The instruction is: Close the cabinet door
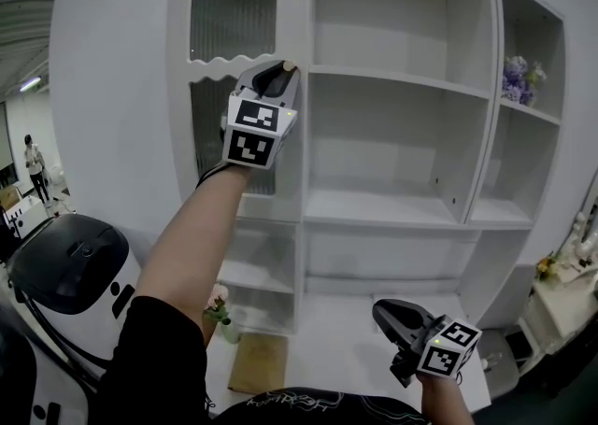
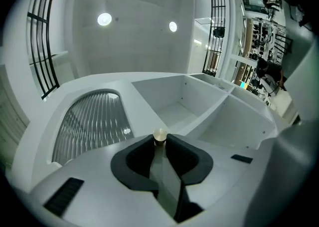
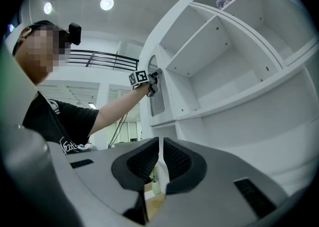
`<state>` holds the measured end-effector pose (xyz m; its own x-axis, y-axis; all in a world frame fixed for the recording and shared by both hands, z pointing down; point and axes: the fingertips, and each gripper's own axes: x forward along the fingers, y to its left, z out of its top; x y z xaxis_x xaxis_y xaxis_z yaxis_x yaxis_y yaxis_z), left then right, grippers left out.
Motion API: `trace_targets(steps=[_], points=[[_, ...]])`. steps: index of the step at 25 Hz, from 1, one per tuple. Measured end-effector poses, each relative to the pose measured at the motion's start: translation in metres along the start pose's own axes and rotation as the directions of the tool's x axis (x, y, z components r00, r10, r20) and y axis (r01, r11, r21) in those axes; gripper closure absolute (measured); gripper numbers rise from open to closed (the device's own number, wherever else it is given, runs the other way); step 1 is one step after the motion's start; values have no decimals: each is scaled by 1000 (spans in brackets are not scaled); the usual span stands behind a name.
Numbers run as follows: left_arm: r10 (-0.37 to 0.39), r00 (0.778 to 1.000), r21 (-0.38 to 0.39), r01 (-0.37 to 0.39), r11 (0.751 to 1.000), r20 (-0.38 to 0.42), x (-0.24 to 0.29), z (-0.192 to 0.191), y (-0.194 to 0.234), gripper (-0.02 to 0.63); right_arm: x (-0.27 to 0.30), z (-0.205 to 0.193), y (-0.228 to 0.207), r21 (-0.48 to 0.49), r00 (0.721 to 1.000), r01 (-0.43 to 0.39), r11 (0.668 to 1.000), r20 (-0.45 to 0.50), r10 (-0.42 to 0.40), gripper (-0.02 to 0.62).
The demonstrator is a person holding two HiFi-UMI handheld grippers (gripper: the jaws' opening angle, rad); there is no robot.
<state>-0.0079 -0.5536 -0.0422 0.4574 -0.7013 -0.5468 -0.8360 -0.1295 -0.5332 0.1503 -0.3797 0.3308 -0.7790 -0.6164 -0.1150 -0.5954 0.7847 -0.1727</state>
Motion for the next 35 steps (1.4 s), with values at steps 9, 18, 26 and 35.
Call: trace_targets(steps=[9, 18, 26, 35], points=[[19, 1000, -15, -19, 1000, -12, 0, 1, -1, 522, -18, -2, -18, 4, 1000, -11, 1000, -23, 11, 538], [-15, 998, -72, 11, 997, -59, -3, 1, -4, 523, -24, -1, -19, 8, 1000, -14, 1000, -11, 14, 538], [-67, 997, -186, 61, 981, -31, -26, 10, -12, 372, -27, -9, -3, 23, 1000, 19, 1000, -12, -19, 538], [-248, 969, -458, 223, 861, 6, -123, -1, -40, 366, 5, -27, 55, 48, 999, -1, 999, -45, 3, 538]])
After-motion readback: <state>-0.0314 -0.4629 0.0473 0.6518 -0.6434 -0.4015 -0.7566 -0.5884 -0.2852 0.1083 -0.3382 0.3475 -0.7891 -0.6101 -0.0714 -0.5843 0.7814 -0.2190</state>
